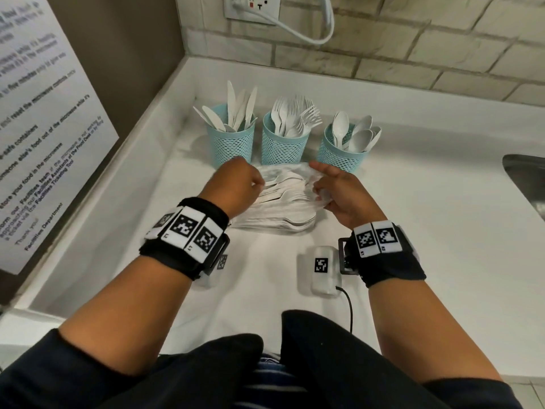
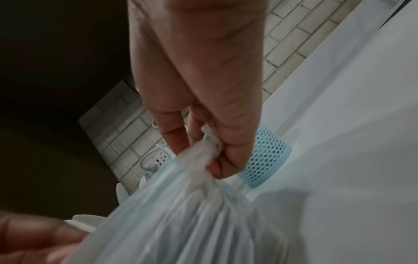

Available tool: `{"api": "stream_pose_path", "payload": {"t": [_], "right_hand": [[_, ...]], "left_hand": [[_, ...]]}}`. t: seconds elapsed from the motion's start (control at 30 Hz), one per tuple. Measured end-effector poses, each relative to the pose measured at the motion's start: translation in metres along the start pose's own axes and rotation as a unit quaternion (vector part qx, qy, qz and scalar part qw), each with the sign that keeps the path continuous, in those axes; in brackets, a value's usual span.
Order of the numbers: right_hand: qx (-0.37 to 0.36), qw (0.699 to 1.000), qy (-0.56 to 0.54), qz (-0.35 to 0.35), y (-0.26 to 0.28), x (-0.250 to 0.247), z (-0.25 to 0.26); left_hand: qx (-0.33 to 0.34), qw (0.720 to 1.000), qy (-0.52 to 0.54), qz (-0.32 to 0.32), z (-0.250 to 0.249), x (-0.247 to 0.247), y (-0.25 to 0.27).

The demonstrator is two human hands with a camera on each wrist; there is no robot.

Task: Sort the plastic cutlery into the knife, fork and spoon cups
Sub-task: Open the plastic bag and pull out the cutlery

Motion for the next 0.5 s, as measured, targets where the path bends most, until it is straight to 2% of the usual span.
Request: {"api": "stream_pose_path", "payload": {"t": [0.1,0.5], "right_hand": [[-0.007,1.000,-0.009,0.009,0.001,0.000,0.002],[-0.021,0.999,-0.006,0.044,0.007,0.007,0.003]], "left_hand": [[0.047,0.997,0.003,0.053,-0.010,0.018,-0.008],[0.032,0.980,-0.114,0.161,-0.010,0.037,-0.024]]}}
Point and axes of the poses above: each hand's wrist, its own y-axis away from the middle knuckle, its own x-axis out of the palm, z = x × y, the point moved 5 cm from there along -y, towards the middle knuckle, and after that the axes turned 2 degrees about x, right-handed, at the moved point
